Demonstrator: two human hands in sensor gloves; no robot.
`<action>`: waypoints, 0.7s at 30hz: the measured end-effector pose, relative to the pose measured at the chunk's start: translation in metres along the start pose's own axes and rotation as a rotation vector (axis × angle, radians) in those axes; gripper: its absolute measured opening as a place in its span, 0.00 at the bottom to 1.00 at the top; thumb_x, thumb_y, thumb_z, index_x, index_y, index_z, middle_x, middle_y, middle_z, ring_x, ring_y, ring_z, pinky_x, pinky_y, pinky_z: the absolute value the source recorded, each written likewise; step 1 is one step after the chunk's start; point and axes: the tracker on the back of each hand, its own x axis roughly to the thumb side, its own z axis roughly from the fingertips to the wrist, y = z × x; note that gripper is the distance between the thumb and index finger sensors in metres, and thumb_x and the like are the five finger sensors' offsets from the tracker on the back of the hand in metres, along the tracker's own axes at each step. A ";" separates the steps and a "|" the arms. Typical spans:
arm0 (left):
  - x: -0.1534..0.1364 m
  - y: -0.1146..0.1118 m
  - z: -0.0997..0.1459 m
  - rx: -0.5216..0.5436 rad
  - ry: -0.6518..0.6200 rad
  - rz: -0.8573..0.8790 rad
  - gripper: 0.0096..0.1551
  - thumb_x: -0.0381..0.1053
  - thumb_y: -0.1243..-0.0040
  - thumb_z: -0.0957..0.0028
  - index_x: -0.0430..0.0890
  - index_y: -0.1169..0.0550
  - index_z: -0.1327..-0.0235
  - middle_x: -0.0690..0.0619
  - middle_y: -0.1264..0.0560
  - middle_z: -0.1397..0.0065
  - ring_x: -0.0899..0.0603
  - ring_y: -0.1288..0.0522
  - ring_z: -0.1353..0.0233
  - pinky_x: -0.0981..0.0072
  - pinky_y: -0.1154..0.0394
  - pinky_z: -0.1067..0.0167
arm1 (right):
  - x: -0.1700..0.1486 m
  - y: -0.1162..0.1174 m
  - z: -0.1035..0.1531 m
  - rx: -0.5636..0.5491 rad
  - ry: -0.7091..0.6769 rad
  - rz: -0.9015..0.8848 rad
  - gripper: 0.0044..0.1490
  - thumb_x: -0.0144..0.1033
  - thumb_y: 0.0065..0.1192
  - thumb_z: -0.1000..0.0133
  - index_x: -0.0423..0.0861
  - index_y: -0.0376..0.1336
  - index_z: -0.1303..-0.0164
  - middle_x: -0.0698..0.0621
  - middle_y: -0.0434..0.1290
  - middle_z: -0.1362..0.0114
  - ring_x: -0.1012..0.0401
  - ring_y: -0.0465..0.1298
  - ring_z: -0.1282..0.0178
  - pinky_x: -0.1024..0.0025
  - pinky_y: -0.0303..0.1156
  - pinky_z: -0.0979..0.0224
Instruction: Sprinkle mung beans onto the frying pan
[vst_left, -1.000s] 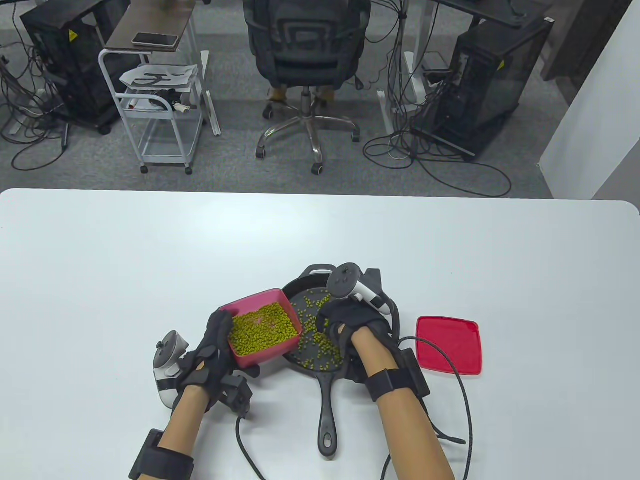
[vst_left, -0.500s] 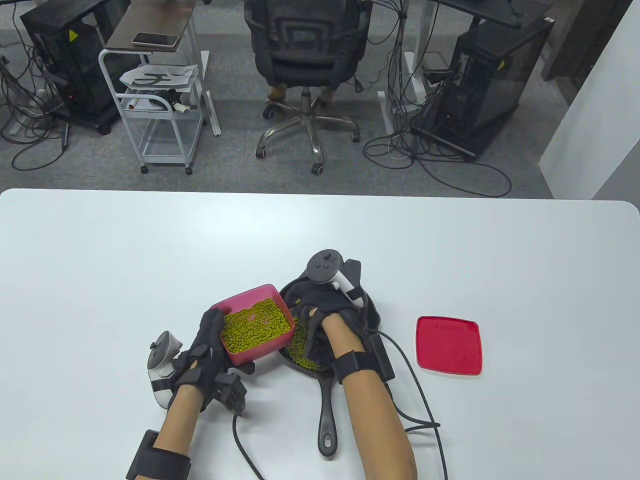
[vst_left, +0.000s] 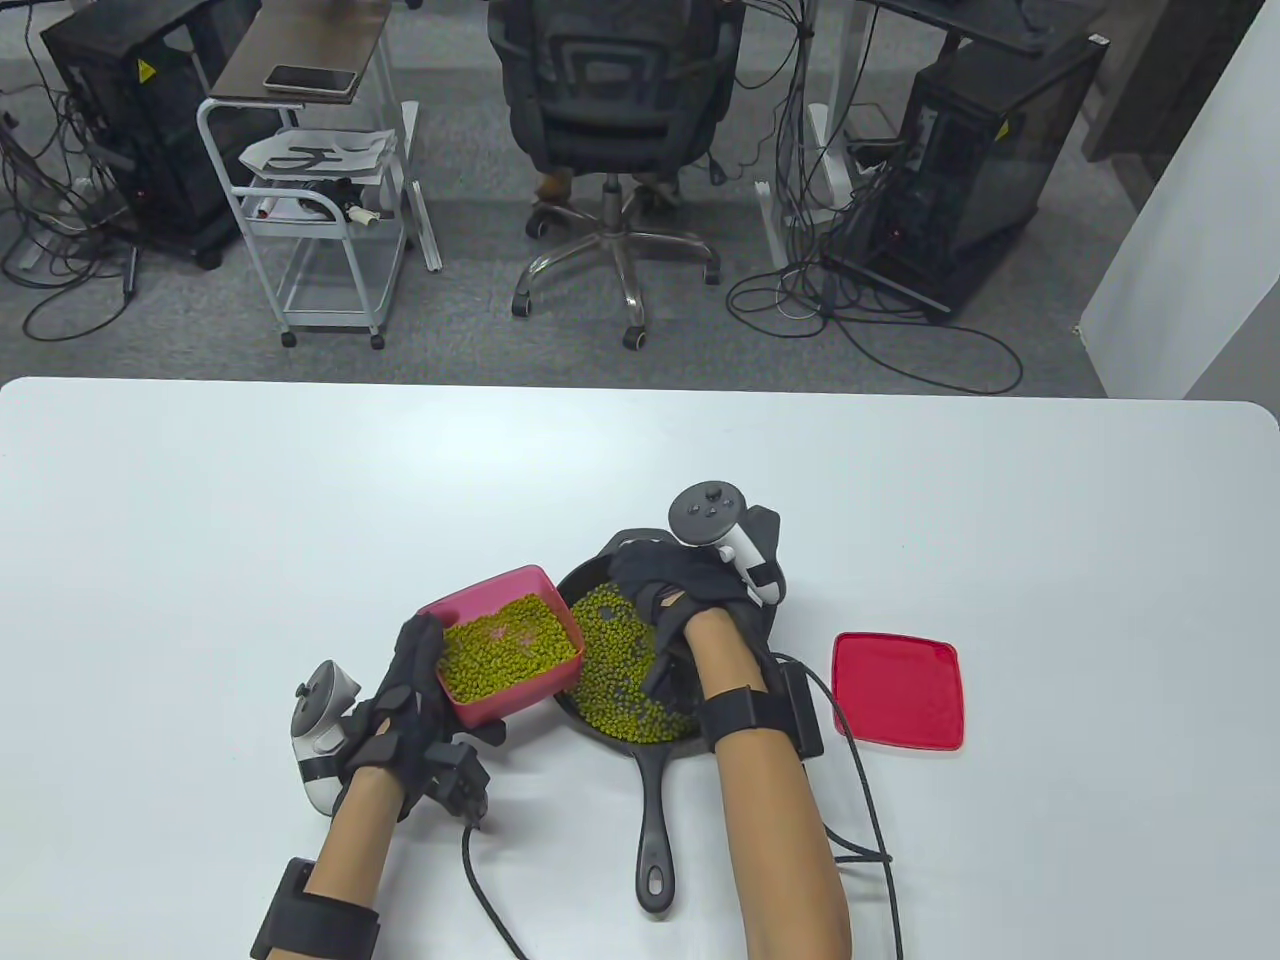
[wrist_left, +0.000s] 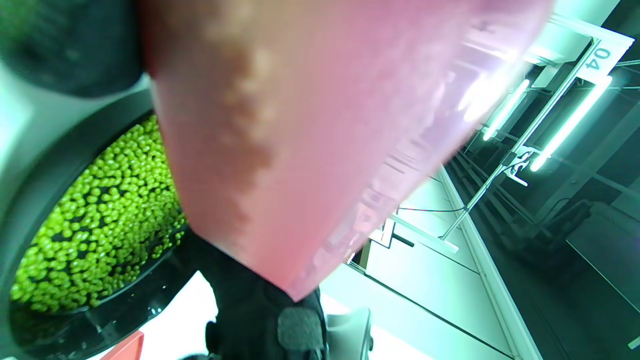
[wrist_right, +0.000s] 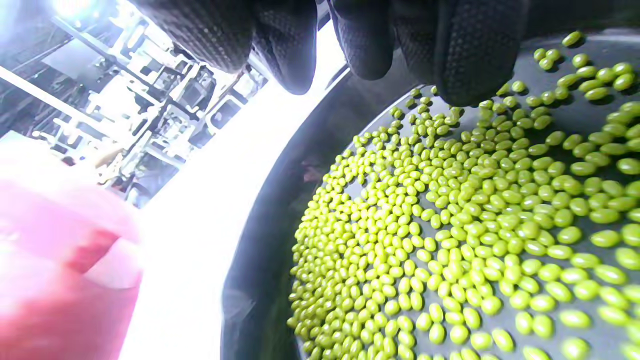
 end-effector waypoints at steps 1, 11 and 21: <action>0.000 0.000 0.000 0.002 0.000 -0.003 0.47 0.78 0.56 0.48 0.58 0.54 0.23 0.40 0.41 0.25 0.34 0.24 0.43 0.50 0.16 0.63 | 0.000 -0.003 0.004 0.015 -0.004 0.000 0.33 0.47 0.57 0.36 0.45 0.62 0.22 0.32 0.57 0.15 0.31 0.59 0.23 0.41 0.69 0.31; -0.005 -0.004 -0.002 -0.003 0.009 -0.063 0.47 0.78 0.56 0.48 0.58 0.54 0.23 0.40 0.42 0.25 0.34 0.25 0.42 0.49 0.16 0.63 | 0.047 -0.016 0.066 0.066 -0.264 -0.011 0.33 0.47 0.59 0.36 0.44 0.63 0.23 0.32 0.62 0.18 0.30 0.63 0.26 0.43 0.70 0.32; -0.007 -0.017 0.000 -0.044 0.004 -0.090 0.47 0.77 0.56 0.48 0.58 0.54 0.23 0.39 0.42 0.25 0.34 0.25 0.42 0.49 0.16 0.63 | 0.095 0.050 0.085 0.167 -0.376 0.291 0.34 0.46 0.63 0.37 0.44 0.63 0.23 0.33 0.60 0.16 0.31 0.62 0.25 0.45 0.71 0.31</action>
